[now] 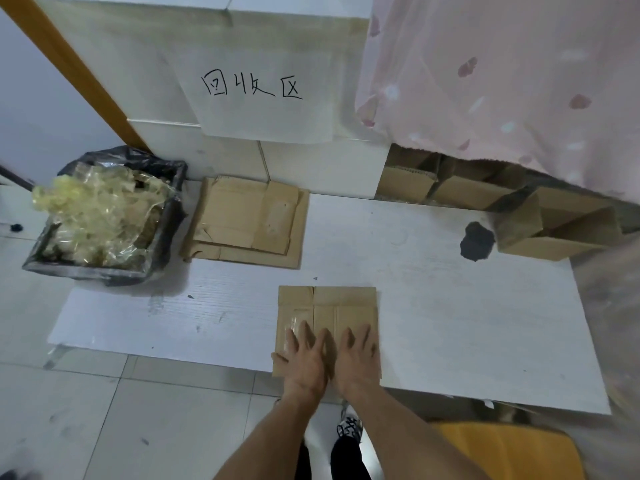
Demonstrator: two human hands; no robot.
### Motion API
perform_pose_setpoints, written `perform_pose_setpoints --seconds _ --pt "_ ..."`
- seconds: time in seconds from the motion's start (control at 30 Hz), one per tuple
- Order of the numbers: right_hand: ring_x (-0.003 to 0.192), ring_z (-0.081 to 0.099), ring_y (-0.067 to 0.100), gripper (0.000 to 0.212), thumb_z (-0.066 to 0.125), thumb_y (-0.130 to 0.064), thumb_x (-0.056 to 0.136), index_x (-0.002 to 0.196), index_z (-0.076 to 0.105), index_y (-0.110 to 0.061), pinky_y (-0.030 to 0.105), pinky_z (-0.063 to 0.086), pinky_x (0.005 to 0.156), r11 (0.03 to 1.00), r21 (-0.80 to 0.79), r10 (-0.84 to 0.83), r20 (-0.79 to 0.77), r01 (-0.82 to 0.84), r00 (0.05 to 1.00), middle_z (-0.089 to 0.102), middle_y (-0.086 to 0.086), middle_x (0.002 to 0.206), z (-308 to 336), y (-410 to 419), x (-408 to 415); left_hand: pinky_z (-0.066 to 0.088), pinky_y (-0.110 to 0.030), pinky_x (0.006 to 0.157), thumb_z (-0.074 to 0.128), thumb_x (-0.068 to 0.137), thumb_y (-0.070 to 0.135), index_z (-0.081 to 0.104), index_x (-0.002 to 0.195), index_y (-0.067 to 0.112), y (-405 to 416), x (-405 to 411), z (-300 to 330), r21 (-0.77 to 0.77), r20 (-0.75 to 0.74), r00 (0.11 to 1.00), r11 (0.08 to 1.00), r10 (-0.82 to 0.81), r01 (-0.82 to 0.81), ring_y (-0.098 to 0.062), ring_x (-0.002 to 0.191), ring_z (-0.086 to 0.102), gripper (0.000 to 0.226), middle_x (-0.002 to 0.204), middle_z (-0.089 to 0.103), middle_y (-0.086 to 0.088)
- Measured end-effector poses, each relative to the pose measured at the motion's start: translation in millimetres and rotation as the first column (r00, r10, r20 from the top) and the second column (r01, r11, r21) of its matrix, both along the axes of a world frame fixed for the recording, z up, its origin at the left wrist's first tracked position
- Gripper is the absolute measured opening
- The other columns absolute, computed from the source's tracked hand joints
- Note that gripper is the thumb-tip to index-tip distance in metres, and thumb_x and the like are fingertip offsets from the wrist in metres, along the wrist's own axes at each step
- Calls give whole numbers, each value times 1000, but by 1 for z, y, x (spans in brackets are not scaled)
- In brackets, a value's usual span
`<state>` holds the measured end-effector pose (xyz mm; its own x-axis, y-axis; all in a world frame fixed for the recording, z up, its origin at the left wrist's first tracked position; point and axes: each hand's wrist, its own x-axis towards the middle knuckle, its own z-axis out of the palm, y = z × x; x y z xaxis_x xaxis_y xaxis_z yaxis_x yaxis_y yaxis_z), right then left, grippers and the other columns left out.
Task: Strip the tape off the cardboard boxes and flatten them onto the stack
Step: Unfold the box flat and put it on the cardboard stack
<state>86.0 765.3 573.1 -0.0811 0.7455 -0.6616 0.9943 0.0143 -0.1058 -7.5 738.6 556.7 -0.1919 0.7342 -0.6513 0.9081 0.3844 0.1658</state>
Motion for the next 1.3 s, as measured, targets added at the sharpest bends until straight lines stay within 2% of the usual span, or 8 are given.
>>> perform_pose_setpoints --seconds 0.17,0.33,0.5,0.6,0.73,1.0,1.1,1.3 --pt "146 -19 46 103 69 -36 88 154 -8 -26 56 14 120 1000 -27 -1 -20 0 1000 -27 22 158 -16 5 2 19 -74 109 61 95 32 -6 151 48 6 -5 -4 -33 -37 999 999 -30 28 -54 143 -17 89 163 -23 -3" --pt "139 -17 60 118 74 -43 83 151 -22 -35 65 15 116 995 -94 -23 7 24 1000 -43 17 151 -25 16 7 16 -76 107 61 91 52 -4 148 51 10 -5 -15 25 -60 997 999 47 -45 -58 141 -14 86 160 -23 -15" --pt "141 1 59 92 58 -39 93 155 -10 -31 60 28 111 1000 29 3 -1 -2 1000 -30 21 156 -21 12 6 29 -56 98 37 78 69 7 148 45 3 -1 -13 144 -170 984 989 53 -28 -52 136 9 80 159 -5 -20" --pt "140 7 55 107 67 -50 83 153 -11 -31 56 31 111 1000 10 24 9 -24 1000 -26 22 157 -13 3 14 34 -49 91 34 77 77 14 144 45 -4 0 -12 208 -192 976 976 105 -64 -43 126 25 77 155 3 -22" --pt "139 10 54 117 79 -52 73 151 -7 -34 56 31 112 1000 -15 26 -10 -26 1000 -24 24 156 -4 -7 15 39 -50 94 46 84 69 15 142 47 -11 0 -8 206 -192 970 973 146 -105 -42 121 33 69 152 9 -25" --pt "133 21 50 108 74 -56 73 148 -1 -33 55 30 107 997 12 71 -65 -71 995 -18 27 154 13 -6 18 42 -47 93 39 92 64 6 145 48 -30 -2 6 233 -125 962 950 242 -208 -37 116 36 65 149 14 -17" --pt "134 22 49 95 68 -55 81 147 4 -31 54 29 108 998 -6 69 -75 -70 995 -17 27 155 10 -15 18 39 -52 102 45 95 55 1 147 46 -39 0 -2 138 -90 978 974 190 -177 -41 131 25 68 156 5 -16" --pt "138 20 48 79 57 -33 93 150 3 -31 51 29 113 999 45 -26 -88 30 996 -15 26 158 2 -28 16 28 -57 112 54 90 4 -7 151 45 -44 3 -10 98 -99 970 972 223 -213 -48 145 -1 95 161 -16 -14"
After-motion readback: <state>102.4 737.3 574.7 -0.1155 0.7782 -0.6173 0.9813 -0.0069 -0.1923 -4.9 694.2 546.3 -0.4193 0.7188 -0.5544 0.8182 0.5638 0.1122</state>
